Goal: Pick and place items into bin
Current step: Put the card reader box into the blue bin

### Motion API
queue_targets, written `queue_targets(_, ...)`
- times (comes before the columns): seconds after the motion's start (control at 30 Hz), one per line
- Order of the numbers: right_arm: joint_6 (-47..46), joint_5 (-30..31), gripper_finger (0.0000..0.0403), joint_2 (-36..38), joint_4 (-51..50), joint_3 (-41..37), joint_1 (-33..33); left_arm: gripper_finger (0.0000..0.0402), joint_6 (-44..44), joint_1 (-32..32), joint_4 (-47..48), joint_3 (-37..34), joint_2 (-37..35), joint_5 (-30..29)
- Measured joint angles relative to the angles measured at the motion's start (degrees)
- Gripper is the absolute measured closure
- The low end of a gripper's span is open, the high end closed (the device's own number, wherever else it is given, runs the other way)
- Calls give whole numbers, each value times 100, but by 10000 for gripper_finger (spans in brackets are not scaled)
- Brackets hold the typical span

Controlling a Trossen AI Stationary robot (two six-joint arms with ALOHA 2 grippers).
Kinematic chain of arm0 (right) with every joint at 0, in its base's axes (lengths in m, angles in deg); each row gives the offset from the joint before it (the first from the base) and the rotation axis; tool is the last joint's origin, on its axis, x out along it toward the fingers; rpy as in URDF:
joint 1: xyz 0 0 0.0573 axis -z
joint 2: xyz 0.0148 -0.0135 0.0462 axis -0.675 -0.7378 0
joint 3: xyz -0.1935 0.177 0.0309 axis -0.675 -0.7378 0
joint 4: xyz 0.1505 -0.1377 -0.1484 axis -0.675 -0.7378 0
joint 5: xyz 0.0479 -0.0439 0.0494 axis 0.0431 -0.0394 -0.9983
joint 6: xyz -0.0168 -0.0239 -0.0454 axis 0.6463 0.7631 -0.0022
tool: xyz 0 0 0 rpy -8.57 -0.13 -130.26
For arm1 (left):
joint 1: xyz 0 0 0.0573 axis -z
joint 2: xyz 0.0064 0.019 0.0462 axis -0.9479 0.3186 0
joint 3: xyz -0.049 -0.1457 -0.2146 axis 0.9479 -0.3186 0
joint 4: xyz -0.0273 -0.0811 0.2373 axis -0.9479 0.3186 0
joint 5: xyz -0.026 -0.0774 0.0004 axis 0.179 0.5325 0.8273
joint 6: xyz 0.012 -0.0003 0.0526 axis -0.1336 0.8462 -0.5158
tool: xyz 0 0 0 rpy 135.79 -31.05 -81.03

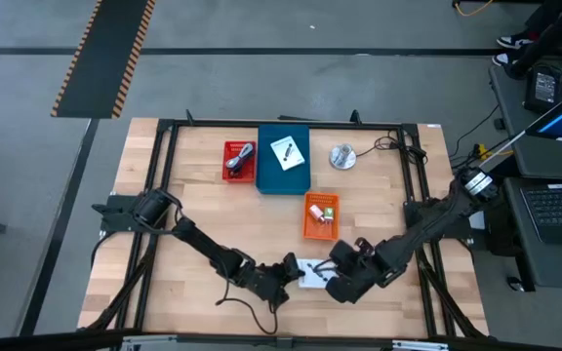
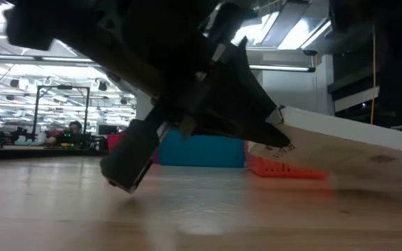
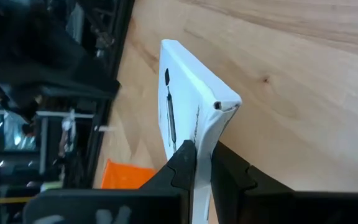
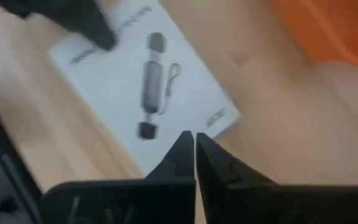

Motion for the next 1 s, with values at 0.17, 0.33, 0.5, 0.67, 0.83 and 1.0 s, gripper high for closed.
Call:
queue_targets(0.17, 402, 672, 403, 2, -132, 363, -234, 378, 208, 147, 421, 2, -221, -488)
queue_targets(0.33, 577, 1306, 403, 5, -82, 357, -408, 378, 982, 164, 1466, 2, -805, -524)
queue_targets(0.5, 838, 2698, 403, 5, 52, 265, -620, 379, 1585, 133, 2515, 4, -1519, -653)
queue_targets(0.67, 1249, 3206, 403, 9, 237, 267, -680, 379, 1993, 11, 3489, 4, -2259, -1161)
queue_targets(0.83, 1446, 3561, 403, 9, 216, 267, -668, 379, 2546, -255, 4408, 4, -2910, -1963)
queue_targets(1.0, 1633, 3768, 403, 9, 192, 267, -580, 379, 2801, -674, 4886, 4, -3192, -2188)
